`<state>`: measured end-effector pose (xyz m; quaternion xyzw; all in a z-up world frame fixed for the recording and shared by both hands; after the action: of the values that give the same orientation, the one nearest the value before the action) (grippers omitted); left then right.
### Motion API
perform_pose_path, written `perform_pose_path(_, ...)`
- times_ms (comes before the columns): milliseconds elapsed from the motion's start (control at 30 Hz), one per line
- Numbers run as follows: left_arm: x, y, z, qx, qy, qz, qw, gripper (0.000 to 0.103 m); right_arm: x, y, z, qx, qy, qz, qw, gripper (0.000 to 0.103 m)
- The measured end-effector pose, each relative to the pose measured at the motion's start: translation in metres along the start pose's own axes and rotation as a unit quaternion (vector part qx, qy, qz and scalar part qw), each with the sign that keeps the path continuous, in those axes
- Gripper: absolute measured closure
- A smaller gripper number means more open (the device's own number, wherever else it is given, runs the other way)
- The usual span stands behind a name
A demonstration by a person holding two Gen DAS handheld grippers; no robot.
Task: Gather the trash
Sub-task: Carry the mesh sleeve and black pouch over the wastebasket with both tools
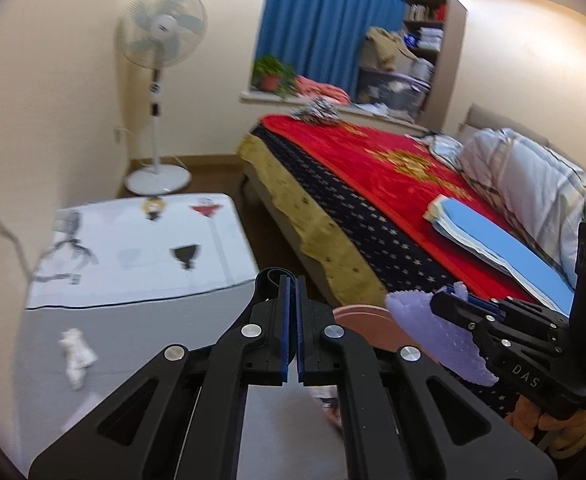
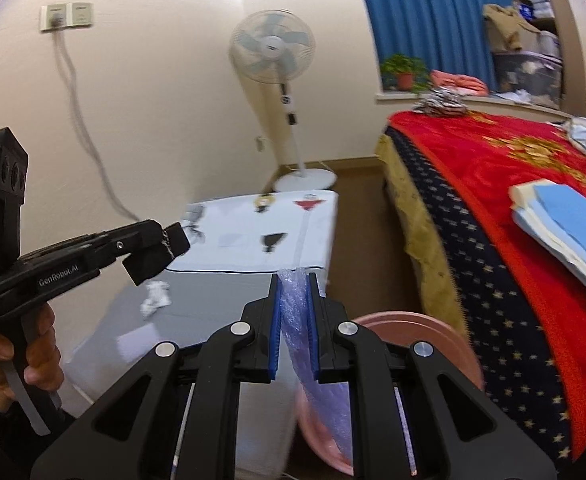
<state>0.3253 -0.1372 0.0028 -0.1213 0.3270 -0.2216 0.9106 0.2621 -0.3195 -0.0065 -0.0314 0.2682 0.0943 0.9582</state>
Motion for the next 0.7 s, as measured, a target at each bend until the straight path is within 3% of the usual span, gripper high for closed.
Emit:
perform_pose_path(367,0.079,-0.055,-0.037,0.021,0.081,-0.05,0.9953,0.101,0.023,-0.063,-0.022,0.04,0.078,-0.082,0.993,0.091)
perform_pose_path(700,0.116,-0.081,-0.057,0.031,0.117,-0.051,0.9913,0.1,0.034,-0.087,-0.041,0.064,0.125,-0.113,0.984,0.087)
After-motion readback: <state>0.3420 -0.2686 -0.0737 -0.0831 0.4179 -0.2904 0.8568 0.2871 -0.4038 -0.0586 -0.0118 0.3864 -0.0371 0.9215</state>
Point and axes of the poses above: each gripper's, at about its wrist camera, not at the fingertips, and x roughly the way its jaws point, y to its left, z to its top, the point moved 1 cm from there along x, roughly the way its jaws point, and after that the axes turned 14 degrees about -x, right-handed, at the moved point
